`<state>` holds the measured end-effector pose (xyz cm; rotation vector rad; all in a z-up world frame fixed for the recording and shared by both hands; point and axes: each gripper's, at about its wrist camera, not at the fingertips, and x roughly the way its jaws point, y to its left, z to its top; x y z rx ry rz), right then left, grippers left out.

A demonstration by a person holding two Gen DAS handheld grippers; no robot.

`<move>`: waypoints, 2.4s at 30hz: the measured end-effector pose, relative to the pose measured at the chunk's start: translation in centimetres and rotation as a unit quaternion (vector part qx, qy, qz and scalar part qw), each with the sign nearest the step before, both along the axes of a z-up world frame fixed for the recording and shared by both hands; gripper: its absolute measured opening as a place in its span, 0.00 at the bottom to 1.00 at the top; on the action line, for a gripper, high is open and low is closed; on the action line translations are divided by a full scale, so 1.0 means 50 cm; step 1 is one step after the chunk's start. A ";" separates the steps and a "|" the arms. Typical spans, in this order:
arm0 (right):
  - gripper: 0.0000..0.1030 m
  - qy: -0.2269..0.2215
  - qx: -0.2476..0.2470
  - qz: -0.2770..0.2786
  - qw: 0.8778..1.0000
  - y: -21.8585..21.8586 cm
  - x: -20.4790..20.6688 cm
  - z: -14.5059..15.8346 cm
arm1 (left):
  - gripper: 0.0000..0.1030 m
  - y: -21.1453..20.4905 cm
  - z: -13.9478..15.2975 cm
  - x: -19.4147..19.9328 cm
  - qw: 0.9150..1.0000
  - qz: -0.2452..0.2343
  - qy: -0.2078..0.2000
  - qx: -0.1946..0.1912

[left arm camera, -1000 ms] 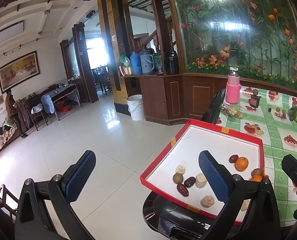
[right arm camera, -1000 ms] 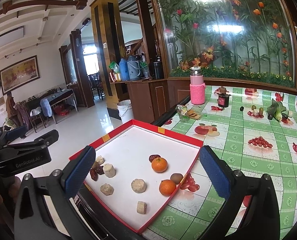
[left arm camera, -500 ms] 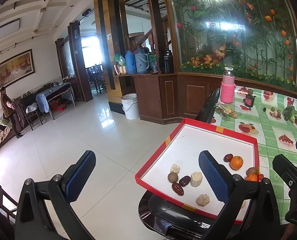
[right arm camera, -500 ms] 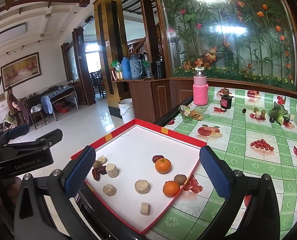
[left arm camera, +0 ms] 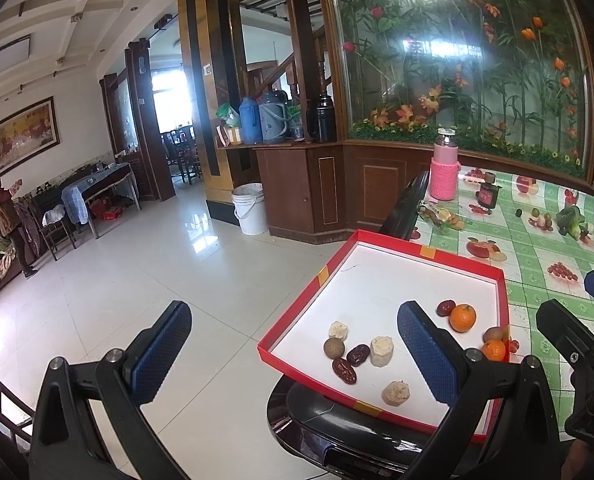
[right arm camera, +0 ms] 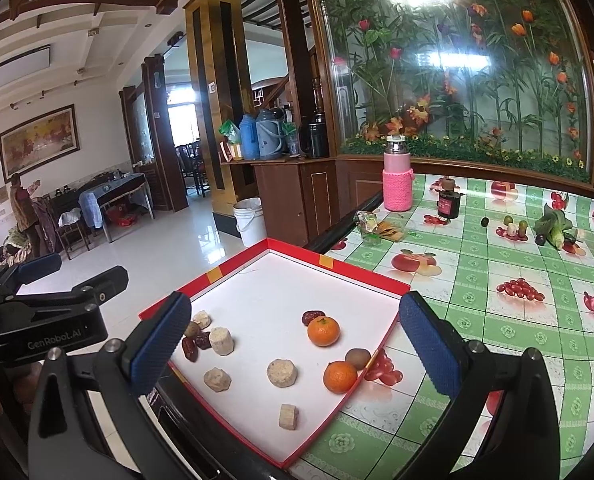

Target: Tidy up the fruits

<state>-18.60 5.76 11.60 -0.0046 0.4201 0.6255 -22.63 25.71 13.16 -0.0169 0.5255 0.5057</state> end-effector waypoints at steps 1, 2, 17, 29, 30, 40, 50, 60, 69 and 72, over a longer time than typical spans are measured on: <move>1.00 0.001 0.000 -0.001 1.000 0.000 0.000 -0.001 | 1.00 -0.001 0.000 0.000 1.000 -0.001 0.000 -0.001; 1.00 0.002 -0.001 -0.002 1.000 -0.001 0.000 -0.001 | 1.00 0.000 -0.001 0.002 1.000 -0.003 0.001 -0.002; 1.00 0.023 -0.001 -0.018 1.000 0.001 0.010 -0.010 | 1.00 0.007 -0.017 0.002 1.000 -0.010 0.012 -0.018; 1.00 0.029 -0.002 -0.022 0.999 0.004 0.016 -0.014 | 1.00 0.015 -0.022 0.005 1.000 -0.010 0.014 -0.022; 1.00 0.030 -0.001 -0.022 0.999 0.004 0.015 -0.014 | 1.00 0.017 -0.024 0.005 1.000 -0.009 0.015 -0.023; 1.00 0.032 -0.006 -0.020 0.999 0.014 0.017 -0.017 | 1.00 0.026 -0.036 0.004 1.000 -0.006 0.017 -0.023; 1.00 0.030 -0.019 -0.014 0.999 0.046 0.010 -0.022 | 1.00 0.038 -0.045 0.003 0.999 -0.003 0.020 -0.027; 1.00 0.031 -0.028 -0.009 0.999 0.068 0.009 -0.025 | 1.00 0.050 -0.053 0.002 0.999 -0.001 0.022 -0.033; 1.00 0.029 -0.035 -0.006 0.999 0.084 0.004 -0.026 | 1.00 0.057 -0.057 0.006 0.999 0.001 0.027 -0.039; 1.00 0.030 -0.033 -0.005 0.999 0.084 0.004 -0.027 | 1.00 0.060 -0.056 0.006 0.999 0.003 0.027 -0.040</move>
